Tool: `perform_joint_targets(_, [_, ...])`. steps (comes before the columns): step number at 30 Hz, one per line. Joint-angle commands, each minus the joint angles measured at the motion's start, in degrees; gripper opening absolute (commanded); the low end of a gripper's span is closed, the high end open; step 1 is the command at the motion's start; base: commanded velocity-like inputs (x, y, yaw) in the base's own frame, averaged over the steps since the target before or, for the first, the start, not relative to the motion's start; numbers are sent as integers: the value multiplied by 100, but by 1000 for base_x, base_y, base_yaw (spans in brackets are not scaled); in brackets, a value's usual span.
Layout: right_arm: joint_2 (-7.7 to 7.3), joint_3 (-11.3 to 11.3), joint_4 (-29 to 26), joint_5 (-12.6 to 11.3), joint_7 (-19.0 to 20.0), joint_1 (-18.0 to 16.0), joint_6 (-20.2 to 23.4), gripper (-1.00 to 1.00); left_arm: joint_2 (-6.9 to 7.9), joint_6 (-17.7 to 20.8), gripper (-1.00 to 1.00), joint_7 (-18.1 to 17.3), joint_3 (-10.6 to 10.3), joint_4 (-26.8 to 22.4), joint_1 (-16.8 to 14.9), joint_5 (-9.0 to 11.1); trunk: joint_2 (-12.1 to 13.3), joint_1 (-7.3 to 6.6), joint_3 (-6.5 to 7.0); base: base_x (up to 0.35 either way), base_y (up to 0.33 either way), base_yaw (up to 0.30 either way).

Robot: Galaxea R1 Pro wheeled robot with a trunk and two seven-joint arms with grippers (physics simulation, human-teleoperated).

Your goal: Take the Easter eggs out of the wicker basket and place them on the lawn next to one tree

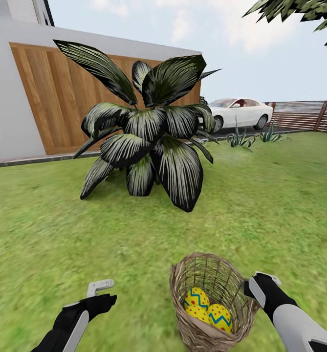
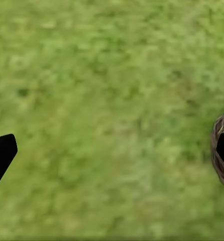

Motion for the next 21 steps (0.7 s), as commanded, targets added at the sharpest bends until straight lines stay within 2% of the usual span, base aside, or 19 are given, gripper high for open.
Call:
perform_joint_targets(1, [3, -6, -8, -79, -37, 0, 10, -100, 8, 17, 100, 52, -17, -4, -3, 56, -2, -1, -6, 0, 0, 0])
perform_joint_targets(4, [4, -7, -10, -79, -37, -1, 10, -100, 11, 12, 100, 45, -17, 8, 0, 45, -2, -1, -6, 0, 0, 0])
perform_joint_targets(21, [-19, -17, -89, -105, 43, 4, 8, -100, 12, -59, 100, 46, -17, 123, -3, 33, 679, -374, 299, 0, 0, 0])
